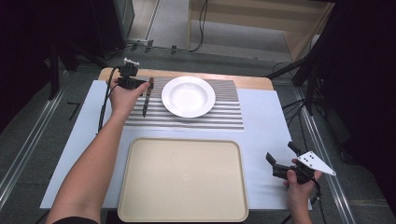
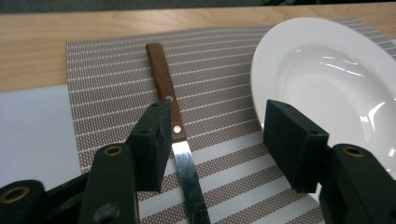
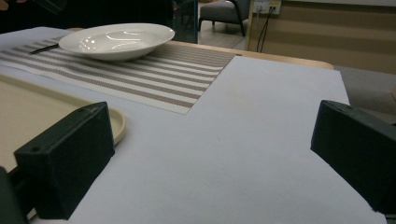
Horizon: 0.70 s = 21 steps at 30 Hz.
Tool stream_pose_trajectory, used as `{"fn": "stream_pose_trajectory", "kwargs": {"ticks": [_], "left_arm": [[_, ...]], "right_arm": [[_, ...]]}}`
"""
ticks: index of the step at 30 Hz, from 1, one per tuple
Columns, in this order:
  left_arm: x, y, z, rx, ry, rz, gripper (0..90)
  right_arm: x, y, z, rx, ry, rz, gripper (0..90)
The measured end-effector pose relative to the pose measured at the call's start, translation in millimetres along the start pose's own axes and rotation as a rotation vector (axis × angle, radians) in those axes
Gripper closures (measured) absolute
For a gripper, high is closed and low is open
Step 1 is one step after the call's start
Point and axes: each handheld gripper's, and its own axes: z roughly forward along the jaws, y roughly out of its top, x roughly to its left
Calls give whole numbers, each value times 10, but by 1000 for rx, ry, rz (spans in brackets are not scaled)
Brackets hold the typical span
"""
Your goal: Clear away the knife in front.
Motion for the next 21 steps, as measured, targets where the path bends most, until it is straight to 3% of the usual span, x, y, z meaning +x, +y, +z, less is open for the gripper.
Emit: {"fn": "stream_pose_trajectory", "kwargs": {"ticks": [4, 13, 21], "left_arm": [[44, 55, 97, 47, 43, -34, 494], [87, 183, 289, 191, 73, -14, 589], [76, 205, 411, 241, 102, -17, 647]], "right_arm": [[-1, -1, -2, 1, -1, 4, 0], [-9, -1, 0, -1, 1, 9, 0], [-12, -2, 0, -2, 1, 11, 0]]}}
